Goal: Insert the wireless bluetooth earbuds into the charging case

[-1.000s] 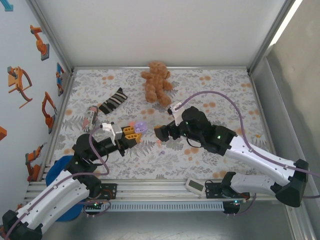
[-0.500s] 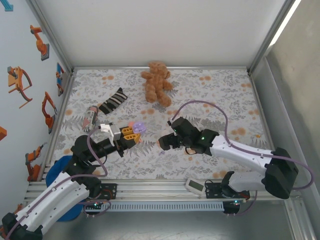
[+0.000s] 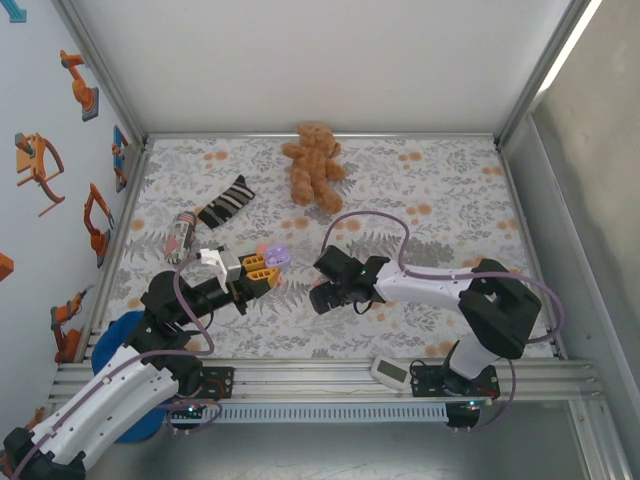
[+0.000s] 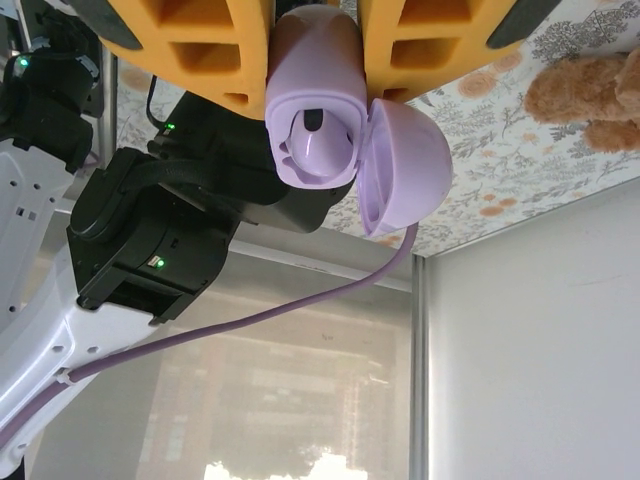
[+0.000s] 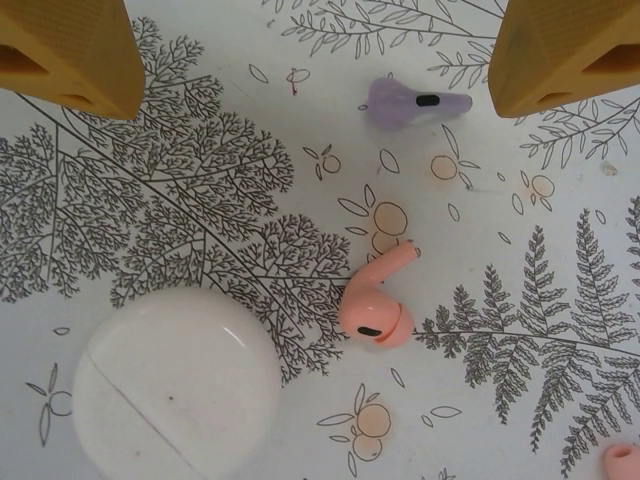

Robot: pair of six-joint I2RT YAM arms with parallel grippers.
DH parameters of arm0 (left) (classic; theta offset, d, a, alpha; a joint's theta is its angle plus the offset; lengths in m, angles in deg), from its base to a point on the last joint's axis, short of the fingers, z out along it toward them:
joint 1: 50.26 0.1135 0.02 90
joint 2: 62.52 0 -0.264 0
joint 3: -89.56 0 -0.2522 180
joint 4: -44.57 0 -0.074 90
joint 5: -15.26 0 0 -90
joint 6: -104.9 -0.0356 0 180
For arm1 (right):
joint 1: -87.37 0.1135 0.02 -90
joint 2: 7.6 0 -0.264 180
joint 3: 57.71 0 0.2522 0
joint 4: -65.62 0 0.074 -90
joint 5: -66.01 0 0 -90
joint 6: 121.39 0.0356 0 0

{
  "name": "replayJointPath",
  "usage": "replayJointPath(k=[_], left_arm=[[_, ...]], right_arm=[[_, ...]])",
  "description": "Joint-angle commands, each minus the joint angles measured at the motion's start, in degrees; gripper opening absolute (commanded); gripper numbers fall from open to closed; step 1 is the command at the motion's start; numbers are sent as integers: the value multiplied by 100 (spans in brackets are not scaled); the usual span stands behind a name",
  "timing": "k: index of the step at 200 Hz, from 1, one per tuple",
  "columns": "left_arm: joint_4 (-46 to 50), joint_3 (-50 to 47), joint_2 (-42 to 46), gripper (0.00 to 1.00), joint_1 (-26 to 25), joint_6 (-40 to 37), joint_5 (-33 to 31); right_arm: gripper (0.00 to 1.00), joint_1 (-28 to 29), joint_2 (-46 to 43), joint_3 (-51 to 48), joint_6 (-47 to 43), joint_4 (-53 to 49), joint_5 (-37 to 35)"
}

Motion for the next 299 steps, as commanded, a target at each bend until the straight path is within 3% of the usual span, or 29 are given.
replayJointPath(k=[1,109,299], left_arm=[[-5,104,26,0,-20,-122,-11],[16,104,13,0,-22,-148,-30],[-36,114,-70,0,-20,-123,-28]], right_arm=[[87,69,144,272,-80,-223,-212],[87,261,831,668,-166,-513,-359],[87,344,575,557,-191,-1109,-541]])
